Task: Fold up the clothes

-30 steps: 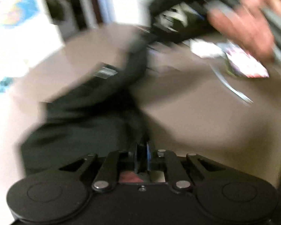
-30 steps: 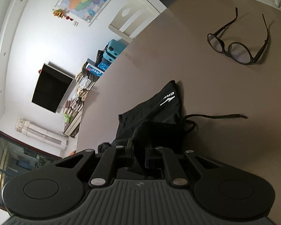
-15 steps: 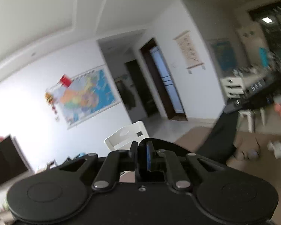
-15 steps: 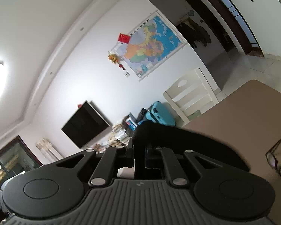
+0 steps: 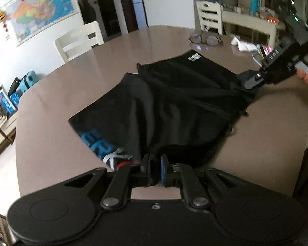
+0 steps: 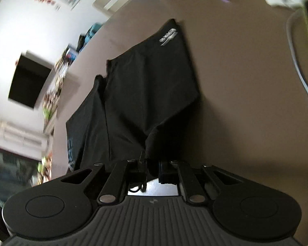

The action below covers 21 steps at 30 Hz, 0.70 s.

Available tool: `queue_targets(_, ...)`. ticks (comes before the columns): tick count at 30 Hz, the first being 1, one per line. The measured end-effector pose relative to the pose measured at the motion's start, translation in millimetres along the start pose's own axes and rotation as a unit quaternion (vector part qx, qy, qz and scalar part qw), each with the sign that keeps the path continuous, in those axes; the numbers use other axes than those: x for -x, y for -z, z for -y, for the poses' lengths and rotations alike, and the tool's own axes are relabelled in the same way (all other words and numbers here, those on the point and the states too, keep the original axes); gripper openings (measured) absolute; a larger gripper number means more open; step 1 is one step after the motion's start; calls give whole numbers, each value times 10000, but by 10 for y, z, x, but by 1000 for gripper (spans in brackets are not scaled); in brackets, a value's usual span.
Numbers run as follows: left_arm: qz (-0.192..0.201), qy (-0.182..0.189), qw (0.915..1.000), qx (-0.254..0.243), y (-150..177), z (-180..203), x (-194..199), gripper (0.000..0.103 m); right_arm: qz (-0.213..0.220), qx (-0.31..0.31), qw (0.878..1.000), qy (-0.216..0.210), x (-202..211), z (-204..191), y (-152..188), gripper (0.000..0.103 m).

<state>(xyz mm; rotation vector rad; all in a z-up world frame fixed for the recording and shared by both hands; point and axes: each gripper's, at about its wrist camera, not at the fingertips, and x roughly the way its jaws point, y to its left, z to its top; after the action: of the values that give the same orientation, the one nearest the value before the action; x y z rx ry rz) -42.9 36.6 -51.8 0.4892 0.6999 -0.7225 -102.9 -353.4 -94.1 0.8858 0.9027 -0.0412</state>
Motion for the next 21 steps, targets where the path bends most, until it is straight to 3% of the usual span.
queue_targets(6,141,-15,9997,221,88,-110,48,11,373,-1114,9930,135,74,212,40,9)
queue_targets(12,-58,186,9992,347,385,83,110,11,294,-1056,9933,370,43,205,157,10)
queue_targets(21,-116,52,9985,530,350,90,-28,11,-1,-870,9950,493,0,244,115,10)
